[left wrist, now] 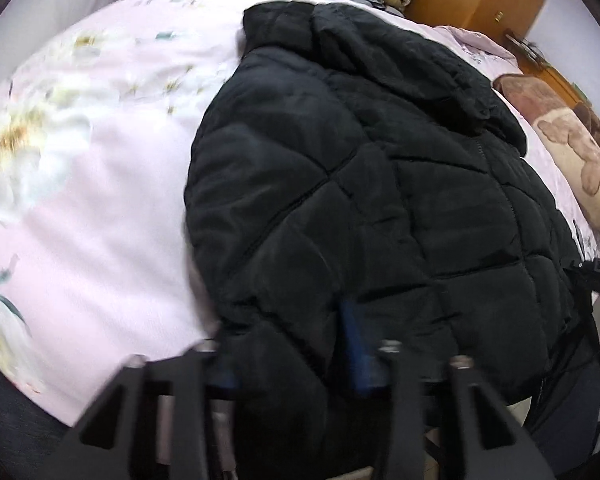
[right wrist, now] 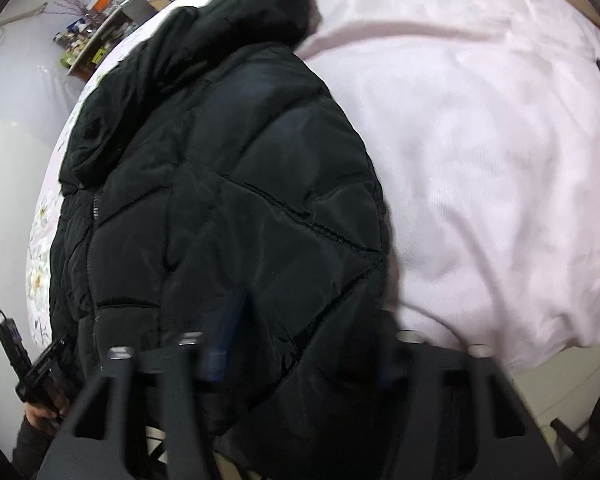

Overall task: Fold large clothes
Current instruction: 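Lift the hem with both tools and fold it toward the hood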

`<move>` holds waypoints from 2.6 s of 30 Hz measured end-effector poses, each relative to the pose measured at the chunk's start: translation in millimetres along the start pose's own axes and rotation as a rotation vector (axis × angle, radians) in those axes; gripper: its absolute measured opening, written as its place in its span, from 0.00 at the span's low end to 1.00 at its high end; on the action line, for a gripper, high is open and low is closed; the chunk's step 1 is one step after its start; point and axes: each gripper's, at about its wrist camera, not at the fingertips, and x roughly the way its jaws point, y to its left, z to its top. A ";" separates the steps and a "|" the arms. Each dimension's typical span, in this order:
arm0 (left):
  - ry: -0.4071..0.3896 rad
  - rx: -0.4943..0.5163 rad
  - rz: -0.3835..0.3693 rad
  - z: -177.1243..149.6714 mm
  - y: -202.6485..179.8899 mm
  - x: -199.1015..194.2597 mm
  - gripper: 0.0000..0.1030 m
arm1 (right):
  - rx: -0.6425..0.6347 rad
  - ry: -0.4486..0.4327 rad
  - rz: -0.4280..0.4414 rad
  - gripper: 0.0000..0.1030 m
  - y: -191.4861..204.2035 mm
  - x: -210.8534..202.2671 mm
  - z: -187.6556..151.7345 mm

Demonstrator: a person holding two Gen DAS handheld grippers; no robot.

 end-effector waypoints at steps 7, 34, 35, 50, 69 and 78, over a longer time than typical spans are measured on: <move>-0.132 0.009 -0.061 19.4 -2.2 -61.1 0.15 | -0.046 -0.090 0.065 0.14 20.1 -46.2 -3.9; -0.370 -0.144 -0.247 95.7 22.3 -140.1 0.15 | 0.054 -0.331 0.293 0.14 29.7 -138.2 25.3; -0.379 -0.148 -0.249 102.1 22.4 -140.6 0.15 | 0.052 -0.339 0.295 0.14 33.0 -139.4 29.9; -0.362 -0.214 -0.215 248.0 32.9 -59.9 0.15 | 0.073 -0.338 0.235 0.14 77.4 -99.4 180.6; -0.128 -0.293 -0.182 308.9 53.2 74.2 0.21 | 0.350 -0.148 0.485 0.67 33.5 -9.0 252.8; -0.213 -0.466 -0.392 325.6 69.4 27.8 0.68 | 0.389 -0.270 0.582 0.74 38.1 -26.4 235.3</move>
